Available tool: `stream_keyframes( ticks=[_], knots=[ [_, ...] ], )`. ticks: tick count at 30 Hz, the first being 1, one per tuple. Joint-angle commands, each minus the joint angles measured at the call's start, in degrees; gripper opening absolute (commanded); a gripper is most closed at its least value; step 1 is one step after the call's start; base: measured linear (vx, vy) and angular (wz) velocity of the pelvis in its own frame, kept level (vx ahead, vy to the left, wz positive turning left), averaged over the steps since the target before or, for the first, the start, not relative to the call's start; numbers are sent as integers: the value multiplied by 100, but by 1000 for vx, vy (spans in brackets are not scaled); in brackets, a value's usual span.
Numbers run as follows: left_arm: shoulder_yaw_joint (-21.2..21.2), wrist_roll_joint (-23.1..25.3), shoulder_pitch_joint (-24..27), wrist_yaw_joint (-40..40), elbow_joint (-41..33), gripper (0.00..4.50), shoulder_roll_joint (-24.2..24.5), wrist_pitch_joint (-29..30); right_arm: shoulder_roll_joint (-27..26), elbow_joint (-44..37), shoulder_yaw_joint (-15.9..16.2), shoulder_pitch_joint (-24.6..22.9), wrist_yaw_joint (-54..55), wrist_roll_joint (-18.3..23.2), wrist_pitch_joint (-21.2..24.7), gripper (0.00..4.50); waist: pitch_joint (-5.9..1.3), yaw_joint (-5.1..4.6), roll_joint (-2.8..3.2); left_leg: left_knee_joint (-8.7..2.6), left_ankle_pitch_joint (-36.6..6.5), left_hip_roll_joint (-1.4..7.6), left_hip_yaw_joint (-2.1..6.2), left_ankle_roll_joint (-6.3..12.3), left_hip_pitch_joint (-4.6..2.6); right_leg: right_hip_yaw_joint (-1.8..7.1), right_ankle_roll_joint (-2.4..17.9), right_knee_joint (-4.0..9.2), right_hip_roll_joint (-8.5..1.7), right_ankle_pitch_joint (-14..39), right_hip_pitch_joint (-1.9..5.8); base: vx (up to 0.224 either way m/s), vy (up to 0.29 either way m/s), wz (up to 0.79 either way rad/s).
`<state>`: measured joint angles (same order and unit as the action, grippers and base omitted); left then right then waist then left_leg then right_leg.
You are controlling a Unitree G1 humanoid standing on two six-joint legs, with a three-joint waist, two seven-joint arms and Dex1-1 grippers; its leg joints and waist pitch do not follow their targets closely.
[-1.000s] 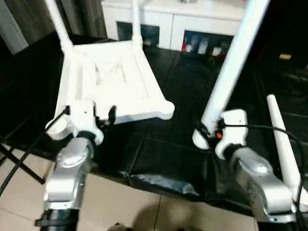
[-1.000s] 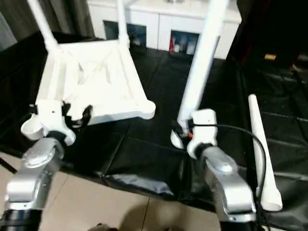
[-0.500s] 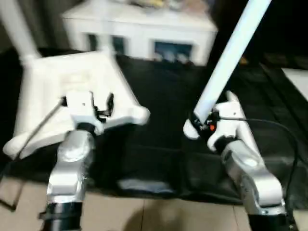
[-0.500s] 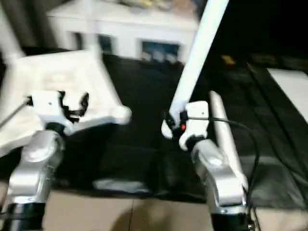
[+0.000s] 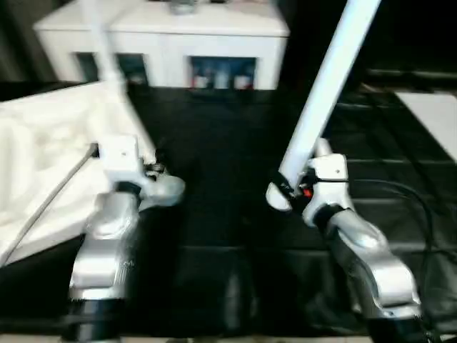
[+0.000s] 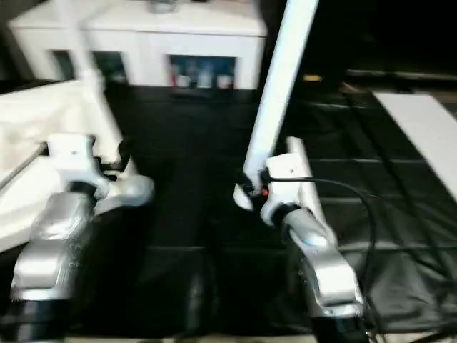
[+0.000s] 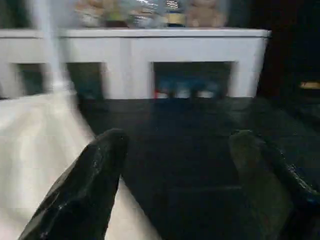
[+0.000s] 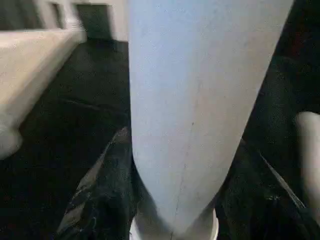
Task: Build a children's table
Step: Pick table leg
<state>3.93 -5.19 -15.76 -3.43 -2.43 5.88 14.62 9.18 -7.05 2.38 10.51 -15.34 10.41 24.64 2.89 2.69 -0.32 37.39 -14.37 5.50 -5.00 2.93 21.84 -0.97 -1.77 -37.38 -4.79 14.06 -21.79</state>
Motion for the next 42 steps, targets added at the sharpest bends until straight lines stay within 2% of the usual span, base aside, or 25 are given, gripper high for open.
stream_keyframes(
  ticks=[1, 4, 9, 12, 15, 16, 19, 20, 21, 22, 23, 24, 25, 26, 28, 31, 32, 33, 34, 35, 36, 37, 38, 40, 42],
  knots=[
    [56, -4, -35, -26, 20, 371, 108, 56, -49, -36, -1, 48, 28, -45, -62, 186, -396, 151, -107, -330, 1013, 237, 16, 29, 269, 334, 338, 471, -537, -969, 581, 52, -115, -12],
    [20, 12, -25, -88, 13, 371, 130, 24, -60, -28, -45, 51, 82, -10, -42, 186, -460, 27, 78, -386, 1550, 392, -18, -69, 114, 168, 776, 242, -275, -3176, 381, 15, -30, -4],
    [32, -22, -37, -123, 42, 371, 134, -9, -38, -48, -68, 72, 100, -5, -29, 186, -305, 233, 76, -221, -384, 632, -64, 460, 69, 519, 1898, 909, -1041, 698, 421, -25, 30, 2],
    [20, -4, -30, -125, 32, 371, 139, 27, -47, -15, -85, 86, 105, -15, -55, 186, -225, 249, 146, -396, -889, 716, -69, 296, -43, 434, 1669, 1028, -955, 2214, 389, -60, 113, 5],
    [23, -5, -46, -130, 53, 371, 170, 16, -71, 19, -71, 107, 118, -46, -71, 186, -296, 5, 375, -919, -1586, 573, -297, 364, -425, -234, 1057, 537, -20, 1352, 47, -70, 212, 8],
    [32, -6, -65, -145, 74, 371, 183, -1, -81, 28, -63, 115, 123, -59, -79, 186, -262, -116, 387, -1235, -2091, 630, -434, 242, -404, -568, 655, -43, 187, 544, -80, -64, 193, 14],
    [44, 4, -100, -162, 104, 371, 179, -9, -82, 47, -71, 129, 132, -61, -90, 186, -245, -157, 135, -1341, -2727, 725, -530, -69, -316, -489, 255, 131, -198, 643, 14, -63, 117, 9],
    [43, 7, -104, -164, 106, 371, 179, -9, -82, 50, -73, 131, 134, -61, -91, 186, -257, 63, -47, -466, -2785, 459, -675, -400, -465, 189, 492, 1011, -1108, 2166, -268, -81, 89, 26],
    [45, 3, -107, -158, 104, 371, 168, -6, -78, 53, -90, 132, 143, -57, -92, 186, -304, 104, -156, 289, -1929, 428, -318, -188, -194, 683, 511, 1312, -1756, 2722, -32, -72, 191, 5],
    [45, 2, -108, -157, 104, 371, 166, -6, -77, 54, -93, 132, 145, -57, -92, 186, -323, 22, -4, 866, -595, 340, 356, -320, 442, 865, 668, 1192, -2043, 3239, 375, -31, 147, 2],
    [25, 22, -107, -167, 98, 371, 175, -17, -71, 63, -111, 137, 151, -51, -93, 186, -330, 95, 73, 620, -528, 451, 402, -646, 440, 432, 826, 1101, -1741, 3347, 412, -4, 213, -39],
    [26, 23, -107, -161, 98, 371, 169, -29, -67, 74, -124, 143, 152, -45, -94, 186, -228, 59, -59, 365, -712, 437, 324, -535, 367, 331, 1016, 1118, -1438, 3200, 291, -47, 234, -12],
    [33, 14, -111, -153, 101, 371, 164, -18, -65, 97, -133, 154, 156, -48, -100, 186, -293, 6, 100, -285, -364, 324, 186, 29, 138, -79, 1244, 905, -708, 2588, 243, -47, 234, -12],
    [39, 9, -116, -148, 107, 371, 165, -7, -67, 114, -138, 166, 156, -47, -104, 186, -420, -349, 367, -593, -213, 386, 302, 850, -354, -392, 915, 138, 173, 1544, -206, -52, 241, 15],
    [54, 2, -130, -140, 127, 371, 170, 3, -78, 144, -139, 191, 164, -48, -114, 186, -363, -392, 427, -719, 349, 553, 314, 1808, -366, -487, 477, -493, 213, 701, -401, -57, 232, 11],
    [55, 12, -138, -130, 135, 371, 175, 2, -83, 152, -139, 199, 166, -46, -116, 186, -360, -290, 130, -727, 255, 716, 237, 2006, -328, -237, 203, -152, -210, 314, -271, -82, 163, -7],
    [20, 66, -144, -129, 119, 371, 204, 67, -79, 154, -137, 203, 169, -44, -119, 186, -388, 17, -118, -52, -837, 450, -15, 838, 49, 564, 455, 586, -1352, 585, 54, -97, 149, -4],
    [-95, 256, -141, -91, 103, 371, 264, 56, -69, 156, -132, 207, 169, -44, -130, 186, -379, 117, -117, 503, -886, 427, 166, 319, 243, 888, 809, 839, -1770, 791, 168, -94, 177, -12],
    [-95, 256, -141, -91, 103, 371, 264, 56, -69, 156, -132, 207, 169, -44, -130, 186, -282, 63, 66, 437, -354, 486, 416, -598, 218, 338, 1290, 708, -1369, 1460, 233, -94, 177, -12],
    [-181, 394, -140, -63, 94, 371, 306, 45, -59, 158, -131, 211, 167, -43, -137, 186, -228, -76, 204, -250, -819, 461, 316, -1137, 118, -278, 1192, 531, -285, 2032, 93, -88, 170, -28],
    [-214, 417, -141, -53, 87, 371, 299, 68, -47, 164, -129, 216, 170, -65, -158, 186, -280, -143, 378, -520, -1359, 774, 588, -1065, -31, -356, 937, 399, 14, 1721, 14, -111, 134, 15],
    [-226, 423, -141, -26, 82, 371, 273, 79, -33, 167, -135, 224, 169, -83, -178, 186, -310, -265, 561, -1008, -2343, 1544, 907, -1693, -193, -248, 503, -292, 49, 591, -211, -111, 134, 15],
    [-212, 404, -143, 14, 77, 371, 238, 118, -26, 171, -144, 231, 164, -103, -195, 186, -318, -258, 605, -1142, -2405, 1581, 947, -1640, -113, -337, 299, -637, 132, 386, -252, -117, 117, 26],
    [-177, 393, -145, 101, 73, 371, 177, 162, -8, 178, -158, 235, 154, -112, -208, 186, -321, -215, 584, -1088, -2510, 1446, 731, -1263, -109, -356, 273, -645, 152, 439, -267, -100, 70, 9],
    [-135, 331, -143, 108, 73, 371, 133, 196, 28, 196, -168, 243, 146, -114, -221, 186, -383, -152, 415, -1006, -2681, 886, 421, -487, -150, -201, 416, 2, -83, 192, 38, -46, -5, 5]
  ],
)
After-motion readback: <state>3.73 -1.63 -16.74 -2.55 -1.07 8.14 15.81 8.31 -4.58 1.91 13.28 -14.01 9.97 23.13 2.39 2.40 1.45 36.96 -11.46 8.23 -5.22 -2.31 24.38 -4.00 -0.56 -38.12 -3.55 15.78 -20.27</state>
